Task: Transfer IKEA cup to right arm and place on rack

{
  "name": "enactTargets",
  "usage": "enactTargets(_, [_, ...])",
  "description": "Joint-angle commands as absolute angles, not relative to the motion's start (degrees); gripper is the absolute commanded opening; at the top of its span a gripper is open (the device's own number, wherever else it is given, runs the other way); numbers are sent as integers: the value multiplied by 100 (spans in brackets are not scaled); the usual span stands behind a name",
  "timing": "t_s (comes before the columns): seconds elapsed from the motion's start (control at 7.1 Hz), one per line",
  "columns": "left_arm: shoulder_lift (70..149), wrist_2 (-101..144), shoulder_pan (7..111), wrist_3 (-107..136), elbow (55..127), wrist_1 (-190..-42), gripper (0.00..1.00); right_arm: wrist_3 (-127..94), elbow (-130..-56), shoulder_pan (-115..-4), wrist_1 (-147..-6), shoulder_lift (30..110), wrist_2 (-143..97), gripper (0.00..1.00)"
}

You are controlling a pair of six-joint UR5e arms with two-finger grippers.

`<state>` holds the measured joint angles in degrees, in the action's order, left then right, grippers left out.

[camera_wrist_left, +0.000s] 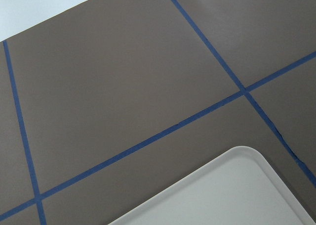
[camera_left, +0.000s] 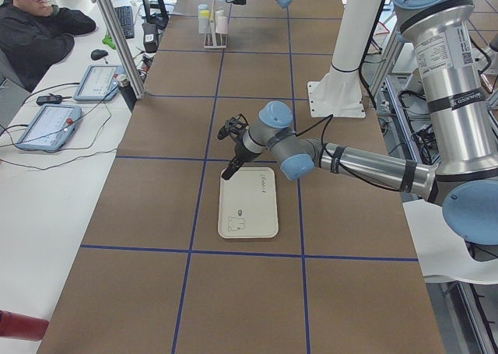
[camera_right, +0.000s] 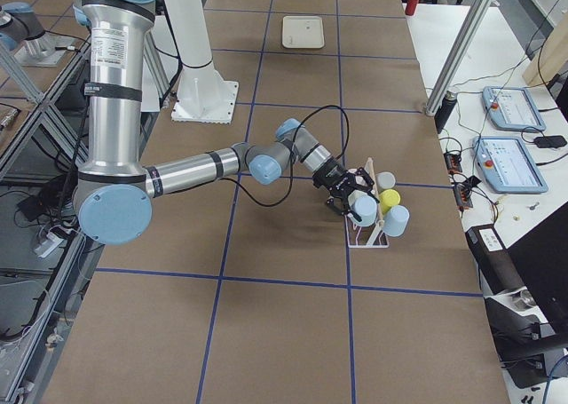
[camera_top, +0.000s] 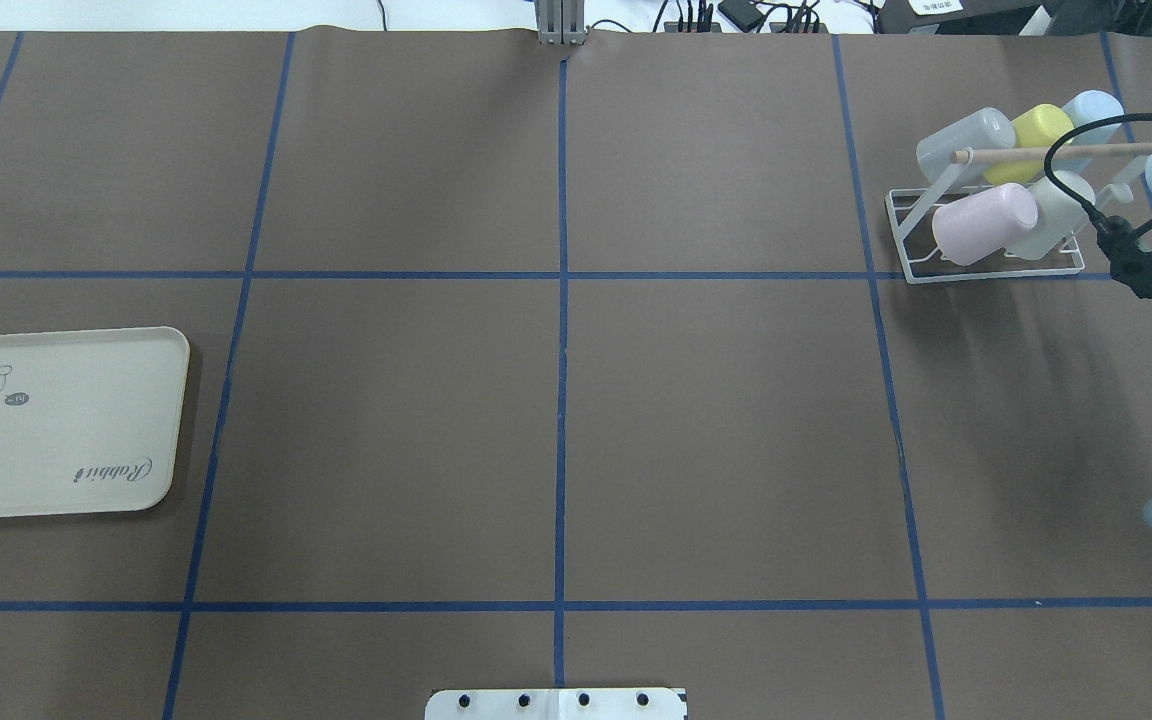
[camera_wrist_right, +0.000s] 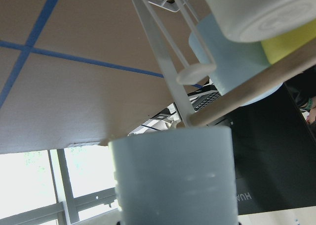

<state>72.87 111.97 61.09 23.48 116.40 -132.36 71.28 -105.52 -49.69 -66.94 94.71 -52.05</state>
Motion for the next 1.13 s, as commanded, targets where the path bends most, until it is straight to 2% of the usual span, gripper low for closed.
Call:
enactTargets(0.0, [7295,11197,6108,2355,11637,-13236,100,7128,-10547,-4843,-6855,9475,-5063,0])
enactTargets(0.99, [7286,11188,6108,2487,11409,-13666,100,6926,-10345,-4606,-6917,9369,-4887,0])
